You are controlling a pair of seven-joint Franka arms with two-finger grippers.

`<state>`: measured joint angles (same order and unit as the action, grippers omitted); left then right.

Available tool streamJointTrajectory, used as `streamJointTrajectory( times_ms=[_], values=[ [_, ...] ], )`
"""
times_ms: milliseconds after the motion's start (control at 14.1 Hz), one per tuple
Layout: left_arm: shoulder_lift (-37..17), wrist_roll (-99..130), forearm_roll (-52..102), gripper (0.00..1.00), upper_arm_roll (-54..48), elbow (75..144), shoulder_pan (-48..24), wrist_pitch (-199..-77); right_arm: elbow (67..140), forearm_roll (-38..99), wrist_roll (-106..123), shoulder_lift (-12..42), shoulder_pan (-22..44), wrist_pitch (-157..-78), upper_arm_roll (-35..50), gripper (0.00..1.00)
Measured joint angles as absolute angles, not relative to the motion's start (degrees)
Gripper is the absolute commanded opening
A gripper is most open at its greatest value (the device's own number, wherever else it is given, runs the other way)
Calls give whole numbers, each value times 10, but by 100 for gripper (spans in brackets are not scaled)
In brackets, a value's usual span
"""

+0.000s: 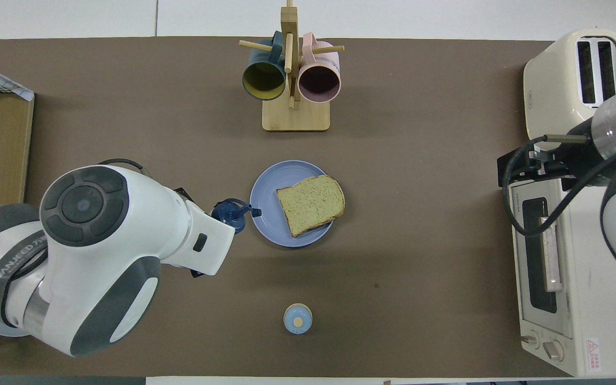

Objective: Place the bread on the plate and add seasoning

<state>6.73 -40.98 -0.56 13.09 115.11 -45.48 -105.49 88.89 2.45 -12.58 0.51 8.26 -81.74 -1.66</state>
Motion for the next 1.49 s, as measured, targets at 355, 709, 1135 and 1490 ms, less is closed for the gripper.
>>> streamJointTrajectory(
  times_ms=[355,709,1135,1490],
  values=[
    [-4,-386,-62,0,123,1114,-464,-1059,875,19,-80,17,35,-805,-11,100],
    [-38,-347,-131,0,121,1102,-484,-1059,886,17,-61,10,14,-796,-7,100],
    [-70,-322,-212,0,120,1098,-517,-1046,915,6,-39,-12,4,-812,-5,100],
    [-125,-288,-279,0,120,1076,-549,-1011,917,-2,-38,-12,-5,-822,-1,100]
  ],
)
